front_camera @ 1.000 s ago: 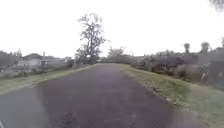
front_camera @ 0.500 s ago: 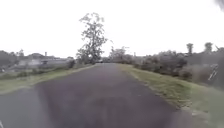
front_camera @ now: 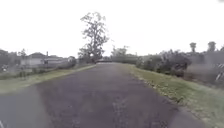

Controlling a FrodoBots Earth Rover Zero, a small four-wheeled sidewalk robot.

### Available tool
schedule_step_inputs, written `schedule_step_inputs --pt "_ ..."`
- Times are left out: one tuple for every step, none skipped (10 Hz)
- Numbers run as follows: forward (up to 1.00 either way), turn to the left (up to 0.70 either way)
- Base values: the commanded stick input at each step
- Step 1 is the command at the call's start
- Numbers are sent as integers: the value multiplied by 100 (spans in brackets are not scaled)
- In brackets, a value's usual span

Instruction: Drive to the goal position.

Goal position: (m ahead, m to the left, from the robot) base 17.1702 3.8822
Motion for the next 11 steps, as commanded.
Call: schedule_step_inputs --pt "48 0" --pt "26 0" --pt "3 0" --pt "0 0" --pt "0 0" --pt "0 0" --pt "0 0" --pt "0 0" --pt "0 0" --pt "0 0" --pt "0 0"
